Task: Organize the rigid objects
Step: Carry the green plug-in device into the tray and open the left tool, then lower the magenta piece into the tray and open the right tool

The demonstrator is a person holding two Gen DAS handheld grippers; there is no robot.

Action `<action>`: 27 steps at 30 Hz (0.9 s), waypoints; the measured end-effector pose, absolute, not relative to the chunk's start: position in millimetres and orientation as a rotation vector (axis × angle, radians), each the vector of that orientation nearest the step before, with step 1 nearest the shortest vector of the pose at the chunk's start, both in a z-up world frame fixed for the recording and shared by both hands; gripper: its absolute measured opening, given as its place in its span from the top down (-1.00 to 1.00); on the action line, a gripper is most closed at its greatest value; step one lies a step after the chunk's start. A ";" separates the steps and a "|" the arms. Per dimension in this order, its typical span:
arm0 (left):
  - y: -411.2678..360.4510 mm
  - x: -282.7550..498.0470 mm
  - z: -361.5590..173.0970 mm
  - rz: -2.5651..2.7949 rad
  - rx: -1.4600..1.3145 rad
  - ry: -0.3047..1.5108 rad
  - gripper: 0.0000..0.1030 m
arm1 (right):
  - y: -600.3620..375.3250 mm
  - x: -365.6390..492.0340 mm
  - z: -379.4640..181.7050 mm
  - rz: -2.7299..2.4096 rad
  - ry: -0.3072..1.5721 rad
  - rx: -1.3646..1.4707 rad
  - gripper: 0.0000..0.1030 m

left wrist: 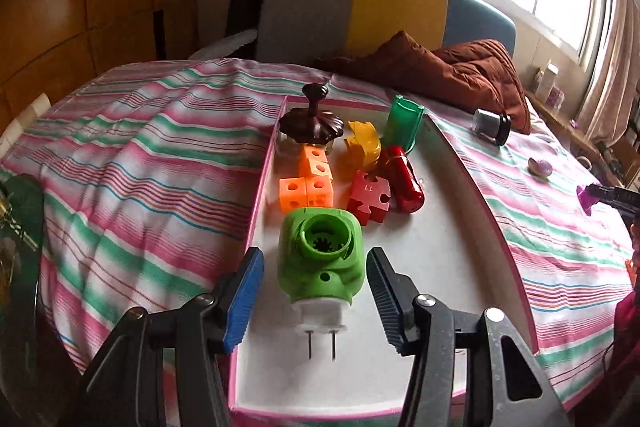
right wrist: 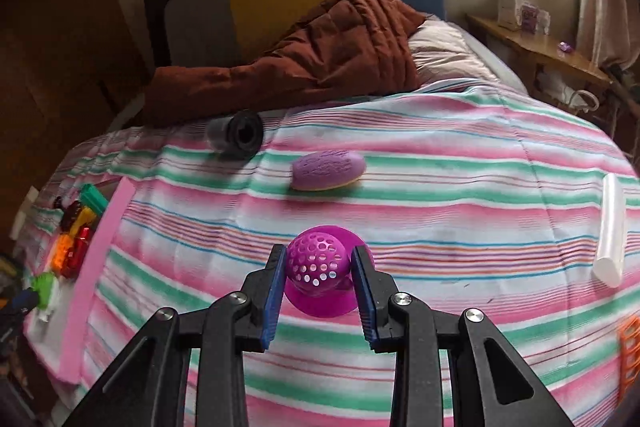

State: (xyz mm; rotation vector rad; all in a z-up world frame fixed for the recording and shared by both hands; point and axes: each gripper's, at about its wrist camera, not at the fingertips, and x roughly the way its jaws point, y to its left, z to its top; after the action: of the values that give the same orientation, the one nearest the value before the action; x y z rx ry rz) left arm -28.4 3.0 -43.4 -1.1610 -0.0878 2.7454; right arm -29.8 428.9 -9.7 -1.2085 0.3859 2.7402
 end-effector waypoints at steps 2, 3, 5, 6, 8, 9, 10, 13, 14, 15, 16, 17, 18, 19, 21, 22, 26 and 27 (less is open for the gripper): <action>1.9 -24.3 -42.0 2.744 -1.138 -0.103 -0.05 | 416.2 -28.3 -6.4 2.773 0.412 -1.226 0.36; 1.9 -22.2 -41.1 2.746 -1.123 -0.105 -0.05 | 408.6 -28.2 -4.5 2.791 0.425 -1.236 0.36; 2.3 -19.8 -39.2 2.745 -1.106 -0.111 -0.05 | 391.9 -29.5 -1.7 2.822 0.457 -1.259 0.36; 2.6 -18.7 -38.3 2.740 -1.099 -0.118 -0.05 | 384.5 -31.0 -1.1 2.834 0.466 -1.273 0.36; 3.5 -15.6 -36.1 2.730 -1.083 -0.143 -0.05 | 363.9 -33.7 1.4 2.868 0.460 -1.298 0.36; 4.4 -13.7 -35.1 2.717 -1.076 -0.162 -0.05 | 350.9 -35.8 2.7 2.894 0.457 -1.311 0.36; 5.6 -11.8 -34.4 2.701 -1.066 -0.174 -0.05 | 342.0 -36.8 3.4 2.912 0.458 -1.319 0.36; 14.4 -5.8 -33.1 2.665 -1.040 -0.153 -0.05 | 310.3 -43.7 4.2 2.955 0.450 -1.362 0.36; 17.4 -3.7 -32.7 2.661 -1.033 -0.140 -0.05 | 298.8 -47.0 4.4 2.971 0.444 -1.377 0.36; 20.3 -1.7 -32.2 2.651 -1.023 -0.131 -0.05 | 288.0 -49.9 5.2 2.986 0.438 -1.388 0.36; 22.8 0.1 -31.5 2.645 -1.012 -0.121 -0.05 | 277.2 -53.0 6.0 3.003 0.433 -1.402 0.36; 24.5 2.2 -31.2 2.644 -1.006 -0.115 -0.05 | 268.9 -56.2 6.7 3.015 0.428 -1.412 0.36; 26.7 3.8 -30.6 2.639 -1.000 -0.107 -0.05 | 255.8 -60.8 8.4 3.033 0.417 -1.422 0.36; 28.0 5.0 -30.2 2.633 -0.994 -0.102 -0.05 | 245.1 -66.1 10.0 3.049 0.407 -1.429 0.36; 30.4 7.0 -29.1 2.628 -0.979 -0.087 -0.05 | 226.0 -73.8 13.5 3.083 0.381 -1.439 0.36; 31.4 7.1 -29.4 2.619 -0.983 -0.085 -0.05 | 212.5 -80.1 14.7 3.096 0.342 -1.447 0.36; 29.1 10.4 -30.1 2.610 -0.987 -0.097 -0.05 | 178.2 -102.8 11.5 3.065 0.201 -1.492 0.36; 28.2 11.3 -29.7 2.611 -0.985 -0.100 -0.05 | 170.2 -108.1 9.6 3.054 0.154 -1.499 0.36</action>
State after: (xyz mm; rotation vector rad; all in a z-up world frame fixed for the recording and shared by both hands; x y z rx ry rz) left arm 11.3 28.2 -29.7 -0.9855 -0.1003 2.6106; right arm -108.1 170.2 9.6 -1.4988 0.1537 3.0535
